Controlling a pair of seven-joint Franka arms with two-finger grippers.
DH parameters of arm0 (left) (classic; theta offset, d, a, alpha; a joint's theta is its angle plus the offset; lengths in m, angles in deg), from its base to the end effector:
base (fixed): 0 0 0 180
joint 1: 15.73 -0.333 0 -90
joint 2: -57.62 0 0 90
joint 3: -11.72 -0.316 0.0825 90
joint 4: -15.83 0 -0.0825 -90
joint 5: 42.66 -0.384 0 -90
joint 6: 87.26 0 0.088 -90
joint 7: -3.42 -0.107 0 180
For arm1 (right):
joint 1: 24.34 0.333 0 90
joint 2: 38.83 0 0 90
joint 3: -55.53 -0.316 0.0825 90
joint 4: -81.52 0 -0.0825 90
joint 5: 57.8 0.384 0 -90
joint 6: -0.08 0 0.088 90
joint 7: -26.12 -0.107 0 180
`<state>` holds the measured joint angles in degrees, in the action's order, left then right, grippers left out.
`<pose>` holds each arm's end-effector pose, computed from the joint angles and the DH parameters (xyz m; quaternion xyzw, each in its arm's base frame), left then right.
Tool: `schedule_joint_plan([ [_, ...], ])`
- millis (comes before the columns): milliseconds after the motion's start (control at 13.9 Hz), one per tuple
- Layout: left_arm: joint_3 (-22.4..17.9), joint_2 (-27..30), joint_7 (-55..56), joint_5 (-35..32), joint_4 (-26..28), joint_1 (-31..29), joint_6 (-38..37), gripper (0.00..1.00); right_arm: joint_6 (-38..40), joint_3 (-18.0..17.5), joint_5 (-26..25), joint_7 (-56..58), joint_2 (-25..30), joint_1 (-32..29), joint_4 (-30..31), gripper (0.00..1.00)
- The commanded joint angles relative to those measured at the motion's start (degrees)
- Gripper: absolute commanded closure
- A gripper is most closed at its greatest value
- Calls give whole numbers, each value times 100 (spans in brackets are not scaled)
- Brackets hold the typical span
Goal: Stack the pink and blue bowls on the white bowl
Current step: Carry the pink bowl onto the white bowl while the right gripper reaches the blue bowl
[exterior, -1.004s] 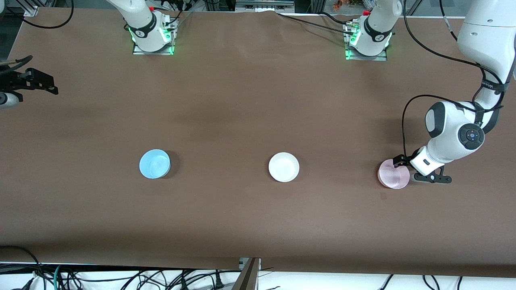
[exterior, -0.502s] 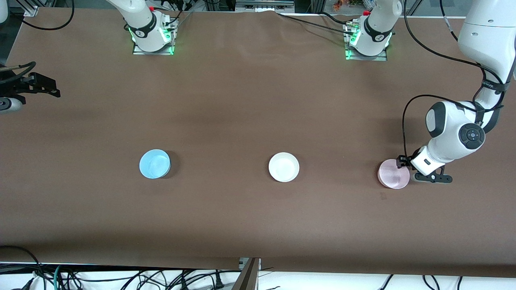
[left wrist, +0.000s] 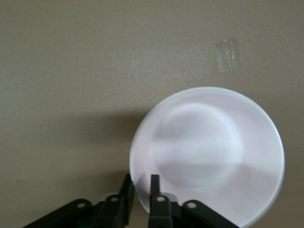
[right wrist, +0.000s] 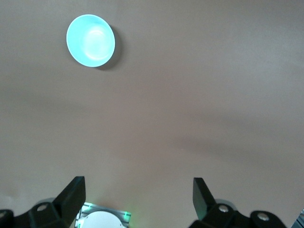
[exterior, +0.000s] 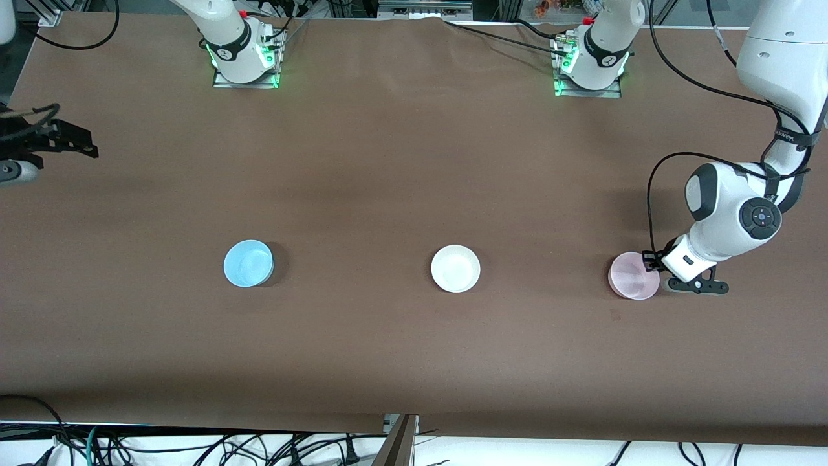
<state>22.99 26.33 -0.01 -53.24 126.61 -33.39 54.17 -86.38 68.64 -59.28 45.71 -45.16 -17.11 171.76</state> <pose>0.6194 0.0735 0.2061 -0.9995 0.0323 -0.0017 0.0069 0.5723 -0.0554 0.5569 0.9888 0.1188 -0.0901 0.0057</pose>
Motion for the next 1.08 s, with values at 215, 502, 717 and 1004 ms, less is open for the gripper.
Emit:
schedule_joint_plan([
  [215, 77, 70, 79, -40, -12, -27, 33, 100, -714, -19, 86, 19, -552, 217, 20, 0],
  [502, 655, 298, 1332, 13, -65, -27, -72, 100, -1206, -36, 602, 19, -1237, 315, 46, 0],
  [717, 1445, 623, 2808, 13, -222, -10, -711, 100, -1619, -36, 754, -147, -1659, 315, 64, 0],
  [1004, 2378, 598, 4733, 4, -610, 104, -1276, 100, -2137, -54, 780, -491, -2230, 385, 90, 0],
])
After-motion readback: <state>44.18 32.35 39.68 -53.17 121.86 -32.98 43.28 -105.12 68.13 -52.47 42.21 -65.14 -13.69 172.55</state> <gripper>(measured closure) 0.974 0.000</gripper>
